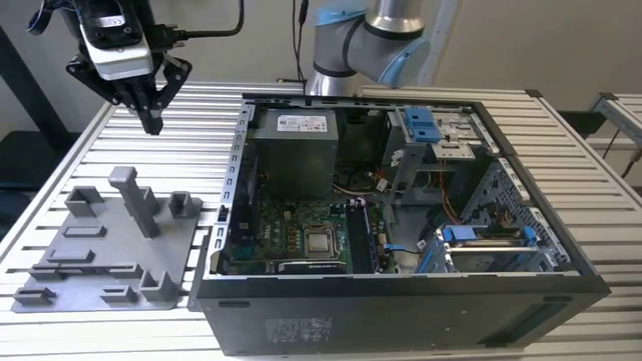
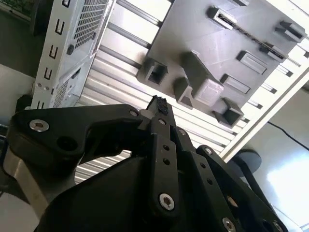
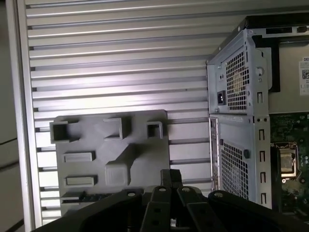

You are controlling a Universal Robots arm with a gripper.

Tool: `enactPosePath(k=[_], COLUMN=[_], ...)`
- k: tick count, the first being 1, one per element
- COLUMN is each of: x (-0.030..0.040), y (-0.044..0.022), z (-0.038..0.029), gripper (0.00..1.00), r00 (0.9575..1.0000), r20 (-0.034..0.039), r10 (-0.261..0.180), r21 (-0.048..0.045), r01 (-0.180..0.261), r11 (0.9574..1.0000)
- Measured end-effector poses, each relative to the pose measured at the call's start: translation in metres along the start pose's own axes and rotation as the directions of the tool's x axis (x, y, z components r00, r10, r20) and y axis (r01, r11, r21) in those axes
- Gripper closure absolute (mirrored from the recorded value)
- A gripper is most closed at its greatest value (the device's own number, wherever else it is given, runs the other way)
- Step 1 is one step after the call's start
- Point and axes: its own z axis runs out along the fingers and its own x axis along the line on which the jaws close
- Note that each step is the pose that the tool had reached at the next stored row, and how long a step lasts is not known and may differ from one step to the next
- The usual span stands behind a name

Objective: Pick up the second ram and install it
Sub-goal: 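Reach for the second ram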

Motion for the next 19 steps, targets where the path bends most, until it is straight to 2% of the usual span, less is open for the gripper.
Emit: enactPosePath(k=[13, 19], x=[0.0372, 0.0522], y=[-0.0047, -0.0071], z=[0.0003, 0.0004], gripper=[0.89, 0.89], r00=[1.0, 1.0], r20=[0.0, -0.0001], r10=[0.0, 0.0], r21=[0.0, 0.0], r01=[0.0, 0.0], r11=[1.0, 1.0])
